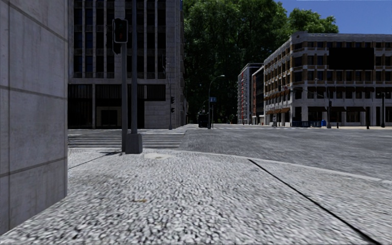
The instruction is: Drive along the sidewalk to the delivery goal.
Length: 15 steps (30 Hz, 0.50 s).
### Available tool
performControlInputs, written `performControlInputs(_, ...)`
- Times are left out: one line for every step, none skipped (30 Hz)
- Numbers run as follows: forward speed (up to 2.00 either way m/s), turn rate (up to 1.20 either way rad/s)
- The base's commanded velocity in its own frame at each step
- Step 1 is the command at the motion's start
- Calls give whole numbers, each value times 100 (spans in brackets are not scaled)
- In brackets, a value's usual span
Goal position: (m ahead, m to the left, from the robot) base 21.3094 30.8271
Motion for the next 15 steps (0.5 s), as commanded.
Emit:
performControlInputs(200,25)
performControlInputs(200,25)
performControlInputs(200,27)
performControlInputs(200,28)
performControlInputs(200,29)
performControlInputs(200,29)
performControlInputs(200,29)
performControlInputs(200,30)
performControlInputs(200,35)
performControlInputs(200,45)
performControlInputs(200,45)
performControlInputs(200,50)
performControlInputs(200,51)
performControlInputs(200,51)
performControlInputs(200,51)
